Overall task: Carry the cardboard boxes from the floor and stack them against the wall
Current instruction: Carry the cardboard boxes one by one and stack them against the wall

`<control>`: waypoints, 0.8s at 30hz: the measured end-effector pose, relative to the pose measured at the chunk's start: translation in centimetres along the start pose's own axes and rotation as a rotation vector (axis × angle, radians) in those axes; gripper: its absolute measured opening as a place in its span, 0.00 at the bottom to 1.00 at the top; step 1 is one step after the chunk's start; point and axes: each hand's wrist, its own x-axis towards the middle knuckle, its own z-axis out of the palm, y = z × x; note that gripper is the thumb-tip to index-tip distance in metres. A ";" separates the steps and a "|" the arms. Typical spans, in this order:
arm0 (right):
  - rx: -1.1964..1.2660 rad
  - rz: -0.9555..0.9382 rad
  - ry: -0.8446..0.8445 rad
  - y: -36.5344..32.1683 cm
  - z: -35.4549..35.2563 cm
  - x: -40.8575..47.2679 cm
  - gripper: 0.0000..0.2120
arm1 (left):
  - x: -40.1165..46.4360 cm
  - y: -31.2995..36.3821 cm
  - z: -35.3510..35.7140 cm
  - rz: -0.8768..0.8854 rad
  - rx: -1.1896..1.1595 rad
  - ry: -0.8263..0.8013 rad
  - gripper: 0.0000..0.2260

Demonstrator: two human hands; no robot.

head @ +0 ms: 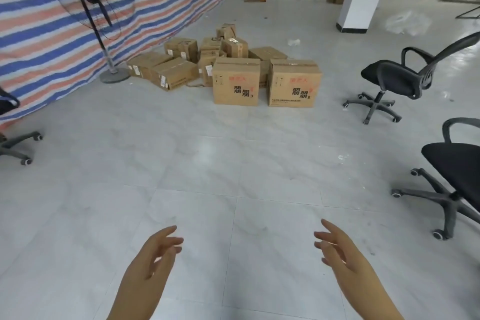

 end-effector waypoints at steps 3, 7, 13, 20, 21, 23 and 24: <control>0.010 0.037 0.027 -0.8 1.1 4.2 0.17 | 6.5 1.1 1.0 0.021 0.013 -0.056 0.16; 0.009 0.129 0.063 -0.9 2.0 10.3 0.16 | 13.9 1.3 3.3 0.008 0.023 -0.079 0.17; 0.010 0.146 0.065 -2.6 2.3 24.7 0.15 | 25.5 0.4 6.8 -0.091 0.006 0.005 0.16; -0.074 0.043 -0.001 -9.1 1.4 44.2 0.15 | 41.7 4.9 13.2 -0.089 -0.016 0.057 0.16; -0.089 0.036 -0.024 -10.1 1.3 46.6 0.15 | 43.7 5.6 14.1 -0.079 -0.011 0.043 0.16; -0.105 0.032 -0.059 -11.7 1.4 51.0 0.16 | 47.5 6.7 15.5 -0.065 -0.009 0.021 0.15; -0.109 0.029 -0.064 -12.2 1.7 53.0 0.16 | 49.4 7.1 16.0 -0.063 -0.008 0.010 0.15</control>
